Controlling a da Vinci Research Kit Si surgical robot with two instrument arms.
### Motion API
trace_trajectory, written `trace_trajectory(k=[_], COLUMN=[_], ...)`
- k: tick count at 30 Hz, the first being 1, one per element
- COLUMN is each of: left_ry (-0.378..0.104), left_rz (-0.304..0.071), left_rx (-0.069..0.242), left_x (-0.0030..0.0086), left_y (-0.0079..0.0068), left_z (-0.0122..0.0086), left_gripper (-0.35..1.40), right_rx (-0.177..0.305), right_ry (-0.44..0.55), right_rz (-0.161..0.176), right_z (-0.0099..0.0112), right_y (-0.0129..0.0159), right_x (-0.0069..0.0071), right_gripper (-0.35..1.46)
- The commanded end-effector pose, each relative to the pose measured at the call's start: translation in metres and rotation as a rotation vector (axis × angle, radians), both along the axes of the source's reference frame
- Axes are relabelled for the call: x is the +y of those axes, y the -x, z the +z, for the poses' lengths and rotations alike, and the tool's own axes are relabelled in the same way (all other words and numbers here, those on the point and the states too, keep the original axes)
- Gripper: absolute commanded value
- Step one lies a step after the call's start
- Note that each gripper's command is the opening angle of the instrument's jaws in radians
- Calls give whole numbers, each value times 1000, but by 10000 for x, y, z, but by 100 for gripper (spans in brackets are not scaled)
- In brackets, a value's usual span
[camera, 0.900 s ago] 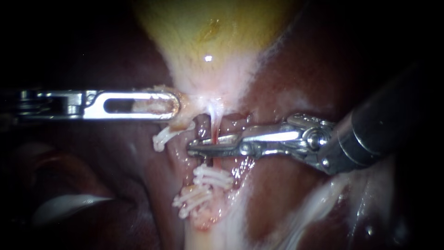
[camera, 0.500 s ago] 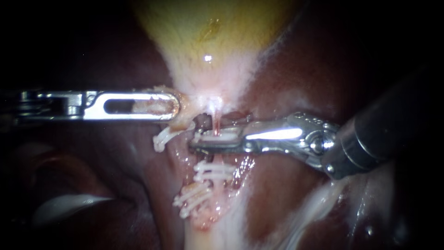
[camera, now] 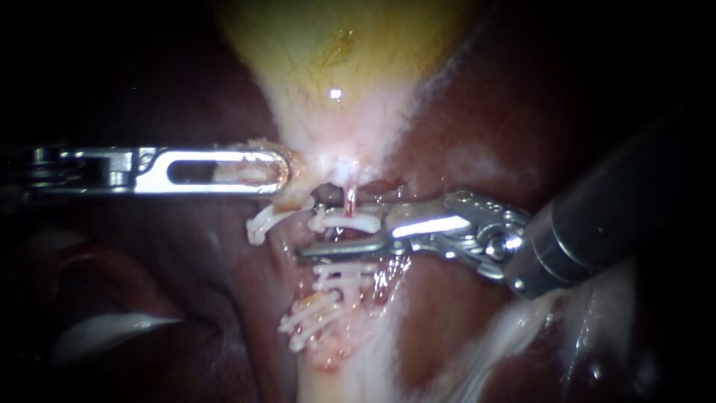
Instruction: Going back third clip right tube
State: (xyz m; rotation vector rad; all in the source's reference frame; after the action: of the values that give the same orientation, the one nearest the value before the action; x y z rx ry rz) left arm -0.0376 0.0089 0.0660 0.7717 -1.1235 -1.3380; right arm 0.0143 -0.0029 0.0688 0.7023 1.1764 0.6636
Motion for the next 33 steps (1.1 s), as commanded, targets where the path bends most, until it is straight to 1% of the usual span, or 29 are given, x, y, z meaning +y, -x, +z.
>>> trace_trajectory(k=[1,5,9,14,17,22,27,31,33], left_ry=[0,0,-5,-5,-5,-5,-5,-5,-5], left_rz=[0,0,-2,-2,-1,0,1,1,1], left_rx=[0,0,-1,-1,-2,-2,-2,-3,-3], left_x=[0,0,0,-1,-1,-1,-1,-1,-1], left_y=[0,0,-1,-1,-3,-5,-6,-6,-6], left_z=[0,0,0,0,0,0,0,0,0], left_gripper=[-35,-35,-35,-35,-35,-35,-35,-35,-35], right_rx=[-1,-2,-2,-2,4,-1,10,23,28], right_ry=[12,70,119,169,212,322,394,434,448], right_rz=[0,-4,-12,-38,-60,-124,-151,-173,-179], right_z=[3,11,12,10,4,-14,-40,-59,-65], right_y=[1,7,18,31,43,72,101,114,117], right_x=[0,0,0,0,-1,3,12,16,16], right_gripper=[50,50,50,50,50,50,50,50,50])
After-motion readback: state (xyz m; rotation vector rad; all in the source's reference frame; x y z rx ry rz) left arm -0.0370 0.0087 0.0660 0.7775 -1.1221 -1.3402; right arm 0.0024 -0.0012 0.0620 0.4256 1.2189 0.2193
